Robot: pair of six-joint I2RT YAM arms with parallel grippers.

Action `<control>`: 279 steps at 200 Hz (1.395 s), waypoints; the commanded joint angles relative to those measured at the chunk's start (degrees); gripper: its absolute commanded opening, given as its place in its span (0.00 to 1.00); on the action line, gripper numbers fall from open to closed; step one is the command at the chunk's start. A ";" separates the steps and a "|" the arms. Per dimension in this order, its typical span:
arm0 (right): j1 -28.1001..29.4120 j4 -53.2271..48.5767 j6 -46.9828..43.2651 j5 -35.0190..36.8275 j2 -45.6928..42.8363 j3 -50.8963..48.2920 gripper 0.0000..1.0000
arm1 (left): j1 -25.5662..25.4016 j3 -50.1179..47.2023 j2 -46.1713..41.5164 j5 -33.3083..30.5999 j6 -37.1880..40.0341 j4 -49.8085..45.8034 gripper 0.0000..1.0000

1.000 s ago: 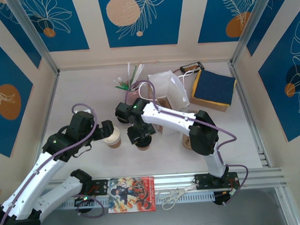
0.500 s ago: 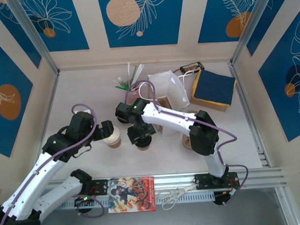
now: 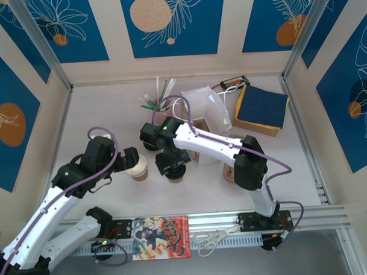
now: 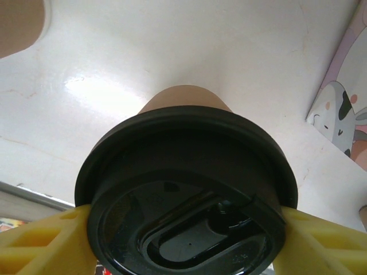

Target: Pack the takeout coffee

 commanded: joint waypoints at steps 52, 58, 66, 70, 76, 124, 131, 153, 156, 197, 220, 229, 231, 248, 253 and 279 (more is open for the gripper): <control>0.88 -11.08 1.13 2.23 -5.89 9.90 0.70 | 0.74 2.88 -0.20 0.00 2.01 -0.15 1.00; 0.96 -12.01 1.15 2.52 -6.12 10.97 0.71 | 0.81 2.96 -0.24 0.21 2.21 0.00 1.00; 1.01 -13.49 1.15 3.05 -6.26 12.69 0.70 | 0.77 3.21 -0.13 0.49 2.42 0.24 1.00; 1.04 -14.24 1.19 3.27 -6.32 13.61 0.70 | 0.81 3.29 -0.07 0.55 2.47 0.27 1.00; 1.06 -15.30 1.23 3.63 -6.45 15.11 0.70 | 0.80 3.33 0.23 0.67 2.48 0.32 1.00; 0.96 -24.20 0.90 6.58 -6.35 28.64 0.70 | 0.75 3.97 1.07 1.46 1.45 1.84 1.00; 0.76 -24.16 0.48 6.17 -7.06 29.68 0.70 | 0.78 4.08 1.30 1.65 1.43 2.10 1.00; -1.22 -24.11 1.20 5.37 -9.39 32.53 0.70 | 0.73 4.43 2.25 3.13 1.66 3.29 1.00; -1.57 -24.14 1.30 5.22 -9.75 32.78 0.69 | 0.76 4.52 2.37 3.39 1.69 3.41 1.00; -5.79 -23.98 1.49 6.67 -14.31 33.55 0.70 | 0.81 4.87 3.94 6.27 1.86 5.71 1.00; -8.16 -23.13 0.89 6.69 -17.08 33.45 0.70 | 0.76 5.40 5.15 7.30 1.62 6.07 1.00; -9.26 -23.12 0.80 6.39 -18.09 33.42 0.70 | 0.80 5.50 5.53 7.68 1.53 6.32 1.00; -9.59 -23.06 0.73 6.30 -18.30 33.35 0.70 | 0.74 5.53 5.62 7.77 1.52 6.37 1.00; -11.68 -22.75 0.27 6.52 -20.54 32.07 0.70 | 0.80 6.01 6.55 9.06 1.52 7.22 1.00; -12.29 -22.56 0.08 6.91 -21.33 31.25 0.70 | 0.77 6.10 6.88 9.47 1.55 7.45 1.00; -16.47 -20.04 -1.34 6.98 -25.95 25.42 0.70 | 0.77 7.17 9.17 11.83 1.94 8.60 1.00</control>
